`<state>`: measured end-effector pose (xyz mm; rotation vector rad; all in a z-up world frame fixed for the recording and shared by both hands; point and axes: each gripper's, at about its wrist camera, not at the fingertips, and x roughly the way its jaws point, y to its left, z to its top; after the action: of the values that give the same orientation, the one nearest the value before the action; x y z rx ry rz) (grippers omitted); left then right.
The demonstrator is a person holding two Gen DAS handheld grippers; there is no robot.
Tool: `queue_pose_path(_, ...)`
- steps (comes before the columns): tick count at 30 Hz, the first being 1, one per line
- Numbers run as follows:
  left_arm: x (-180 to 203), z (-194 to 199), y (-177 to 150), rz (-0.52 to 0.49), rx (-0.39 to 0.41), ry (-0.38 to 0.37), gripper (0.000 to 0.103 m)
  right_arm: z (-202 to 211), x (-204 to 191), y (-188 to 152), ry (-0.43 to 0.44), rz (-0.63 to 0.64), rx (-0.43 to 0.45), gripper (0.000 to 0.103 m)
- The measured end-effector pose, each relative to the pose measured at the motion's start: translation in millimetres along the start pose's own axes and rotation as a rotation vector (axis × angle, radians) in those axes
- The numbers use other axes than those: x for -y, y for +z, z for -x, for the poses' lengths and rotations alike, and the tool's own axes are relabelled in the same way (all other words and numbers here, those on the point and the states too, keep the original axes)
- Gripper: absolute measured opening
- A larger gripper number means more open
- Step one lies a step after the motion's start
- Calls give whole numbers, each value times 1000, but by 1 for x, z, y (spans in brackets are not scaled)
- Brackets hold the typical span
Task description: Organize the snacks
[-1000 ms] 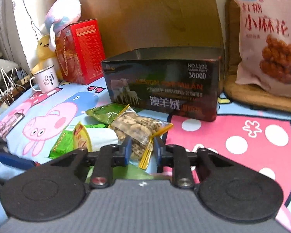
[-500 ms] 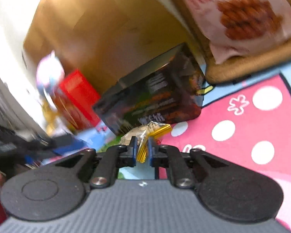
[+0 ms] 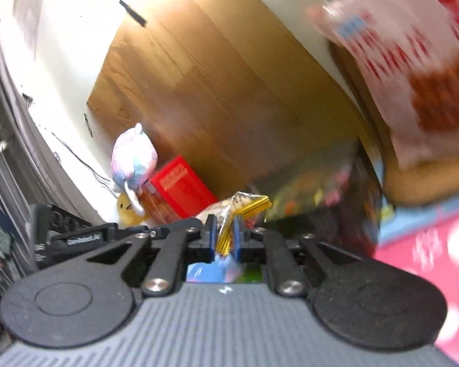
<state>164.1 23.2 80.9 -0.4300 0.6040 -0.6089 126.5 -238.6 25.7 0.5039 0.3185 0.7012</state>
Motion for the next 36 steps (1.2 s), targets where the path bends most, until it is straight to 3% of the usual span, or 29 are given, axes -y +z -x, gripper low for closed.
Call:
queue_pose_path(2, 1, -11, 12, -35, 25, 66, 41, -22, -3, 12, -35, 48, 14, 15)
queue_pose_path(3, 1, -18, 16, -70, 38, 110, 44, -32, -5, 16, -63, 82, 28, 21)
queue_pose_path(5, 1, -27, 18, -123, 47, 252, 45, -52, -10, 17, -200, 193, 64, 38)
queue_pose_path(6, -1, -27, 17, -121, 46, 277, 45, -57, -12, 16, -271, 236, 66, 45)
queue_pose_path(7, -6, -22, 14, -105, 50, 245, 46, -58, -13, 14, -318, 256, 71, 45)
queue_pose_path(9, -16, -9, 4, -75, 55, 205, 47, -46, -12, 7, -246, 228, 83, 45)
queue_pose_path(13, -42, 13, -22, -21, 30, 209, 47, -25, -17, -17, -178, 228, 18, 46)
queue_pose_path(17, -68, 16, -36, 90, -52, 266, 48, -29, -20, -40, -131, 212, -137, 46)
queue_pose_path(20, -86, 9, -42, 228, -143, 231, 48, -52, -12, -44, -113, 98, -281, 46)
queue_pose_path(23, -97, 6, -44, 338, -150, 177, 48, -76, 6, -44, -91, -80, -401, 45)
queue_pose_path(24, -98, 4, -43, 363, -152, 165, 45, -84, 12, -43, -88, -129, -433, 44)
queue_pose_path(26, -100, -2, -45, 394, -166, 157, 29, -95, 18, -43, -87, -191, -478, 34)
queue_pose_path(27, -100, -7, -46, 406, -179, 152, 26, -103, 21, -44, -100, -215, -499, 26)
queue_pose_path(30, -98, -2, -48, 396, -169, 161, 25, -108, 20, -46, -111, -221, -489, 18)
queue_pose_path(36, -85, 22, -63, 375, -156, 118, 25, -88, -7, -55, -96, -118, -475, 15)
